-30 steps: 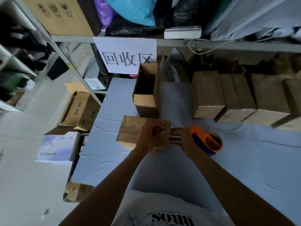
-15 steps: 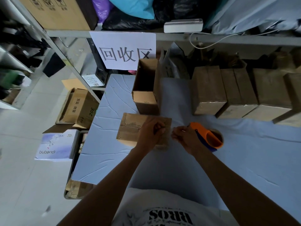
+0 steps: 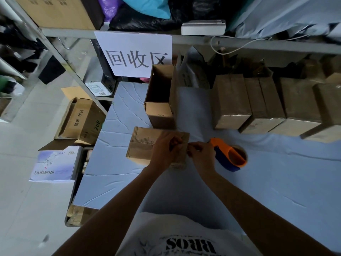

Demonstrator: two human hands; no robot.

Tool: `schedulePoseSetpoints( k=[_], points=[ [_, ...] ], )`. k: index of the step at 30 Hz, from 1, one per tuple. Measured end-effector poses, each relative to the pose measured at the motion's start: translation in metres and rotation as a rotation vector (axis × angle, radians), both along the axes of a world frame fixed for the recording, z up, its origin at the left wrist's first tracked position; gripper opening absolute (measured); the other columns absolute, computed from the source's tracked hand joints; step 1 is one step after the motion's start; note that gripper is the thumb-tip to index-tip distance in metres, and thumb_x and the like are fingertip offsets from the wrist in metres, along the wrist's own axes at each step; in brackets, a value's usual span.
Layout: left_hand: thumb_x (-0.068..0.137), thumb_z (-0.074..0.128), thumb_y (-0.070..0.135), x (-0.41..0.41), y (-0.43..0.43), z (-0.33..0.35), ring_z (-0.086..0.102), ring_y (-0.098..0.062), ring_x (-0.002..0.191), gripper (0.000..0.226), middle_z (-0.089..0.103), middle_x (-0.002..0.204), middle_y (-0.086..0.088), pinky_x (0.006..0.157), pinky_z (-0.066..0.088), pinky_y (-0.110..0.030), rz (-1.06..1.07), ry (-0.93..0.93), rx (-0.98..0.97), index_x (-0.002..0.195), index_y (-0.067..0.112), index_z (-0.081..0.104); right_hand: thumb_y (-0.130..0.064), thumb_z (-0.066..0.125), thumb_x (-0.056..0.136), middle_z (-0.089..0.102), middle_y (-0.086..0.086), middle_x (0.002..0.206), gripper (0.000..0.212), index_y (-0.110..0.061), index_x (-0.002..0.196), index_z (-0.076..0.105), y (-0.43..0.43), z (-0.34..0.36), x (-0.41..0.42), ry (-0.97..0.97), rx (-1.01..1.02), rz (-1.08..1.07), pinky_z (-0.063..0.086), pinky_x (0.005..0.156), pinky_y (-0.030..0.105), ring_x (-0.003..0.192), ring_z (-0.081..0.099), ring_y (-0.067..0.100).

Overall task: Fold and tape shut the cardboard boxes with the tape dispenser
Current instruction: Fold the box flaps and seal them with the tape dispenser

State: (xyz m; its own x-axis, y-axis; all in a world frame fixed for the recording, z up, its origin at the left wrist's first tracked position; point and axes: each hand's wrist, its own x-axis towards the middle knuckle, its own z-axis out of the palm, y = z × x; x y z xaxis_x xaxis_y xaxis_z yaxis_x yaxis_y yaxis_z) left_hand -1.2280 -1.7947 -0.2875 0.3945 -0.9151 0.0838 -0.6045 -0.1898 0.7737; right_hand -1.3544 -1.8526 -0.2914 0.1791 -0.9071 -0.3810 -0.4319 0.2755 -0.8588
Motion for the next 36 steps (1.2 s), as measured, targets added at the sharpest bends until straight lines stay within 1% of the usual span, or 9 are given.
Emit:
schedulePoseSetpoints(
  k=[3,7,11,15,21,27,31,34,36],
  points=[
    [0.085,0.067,0.012,0.000,-0.002,0.002,0.057,-0.013,0.086,0.005,0.062,0.094,0.001,0.078,0.048,-0.024,-0.004,-0.004,-0.004,0.090,0.013,0.065,-0.020,0.058,0.090,0.047,-0.004,0.048,0.044,-0.018,0.047,0.047,0.010,0.008,0.008,0.078,-0.048,0.051,0.037,0.054,0.032,0.051,0.046,0.015],
    [0.083,0.061,0.000,-0.001,-0.002,0.002,0.057,-0.017,0.088,0.012,0.063,0.094,-0.003,0.078,0.049,-0.029,0.004,0.003,-0.019,0.089,0.009,0.065,-0.017,0.056,0.092,0.059,0.010,0.069,0.027,-0.005,0.069,0.060,0.001,0.016,0.013,0.166,0.016,0.125,0.047,0.066,0.035,0.070,0.056,0.025],
    [0.081,0.061,-0.003,-0.003,-0.001,0.004,0.057,-0.017,0.092,0.016,0.062,0.098,-0.003,0.081,0.049,-0.030,0.009,0.009,0.001,0.092,0.009,0.064,-0.025,0.064,0.086,0.058,0.008,0.079,0.024,-0.002,0.088,0.064,-0.009,0.027,0.022,0.316,-0.015,0.236,0.039,0.056,0.018,0.063,0.047,0.011],
    [0.078,0.061,-0.007,-0.005,0.002,0.005,0.060,-0.014,0.092,0.027,0.063,0.097,0.003,0.082,0.050,-0.025,0.032,0.097,-0.039,0.099,0.010,0.062,-0.007,0.054,0.088,0.058,0.014,0.088,0.009,-0.006,0.079,0.054,0.003,0.026,0.023,0.413,-0.131,0.229,0.042,0.065,0.031,0.079,0.054,0.023],
    [0.080,0.057,-0.005,-0.005,0.002,0.010,0.058,-0.019,0.094,0.024,0.063,0.099,-0.006,0.083,0.048,-0.030,0.002,0.087,-0.016,0.100,0.007,0.063,-0.015,0.055,0.091,0.060,0.019,0.104,0.013,-0.002,0.096,0.054,-0.005,0.031,0.024,0.493,-0.203,0.375,0.044,0.077,0.035,0.099,0.058,0.033],
    [0.083,0.060,-0.001,0.000,0.004,0.019,0.058,-0.019,0.099,0.025,0.063,0.107,-0.007,0.084,0.046,-0.023,-0.039,0.086,0.079,0.106,0.009,0.063,-0.015,0.065,0.085,0.063,0.017,0.077,0.031,-0.010,0.063,0.044,-0.012,0.024,0.019,0.377,-0.187,0.262,0.031,0.042,0.024,0.064,0.056,0.022],
    [0.083,0.058,-0.001,0.007,0.000,0.038,0.063,-0.012,0.089,0.023,0.068,0.095,-0.001,0.080,0.050,-0.022,-0.034,0.241,0.069,0.098,0.014,0.068,-0.020,0.068,0.083,0.065,0.011,0.081,0.017,-0.003,0.084,0.067,-0.019,0.025,0.010,0.407,-0.162,0.256,0.046,0.063,0.029,0.076,0.061,0.024],
    [0.083,0.062,0.003,0.020,-0.002,0.049,0.061,-0.008,0.082,0.021,0.066,0.091,0.005,0.070,0.045,-0.014,0.084,0.004,-0.119,0.094,0.020,0.066,-0.011,0.072,0.078,0.070,0.009,0.086,0.014,-0.006,0.091,0.073,-0.023,0.031,-0.001,0.334,-0.221,0.262,0.053,0.074,0.034,0.080,0.066,0.022],
    [0.082,0.069,0.012,0.032,-0.004,0.048,0.060,-0.017,0.093,0.022,0.063,0.103,-0.002,0.073,0.043,-0.018,0.171,-0.137,-0.115,0.103,0.017,0.065,-0.006,0.073,0.076,0.069,0.005,0.078,0.012,-0.007,0.088,0.073,-0.025,0.034,-0.008,0.259,-0.251,0.265,0.052,0.065,0.026,0.069,0.065,0.013]
  ],
)
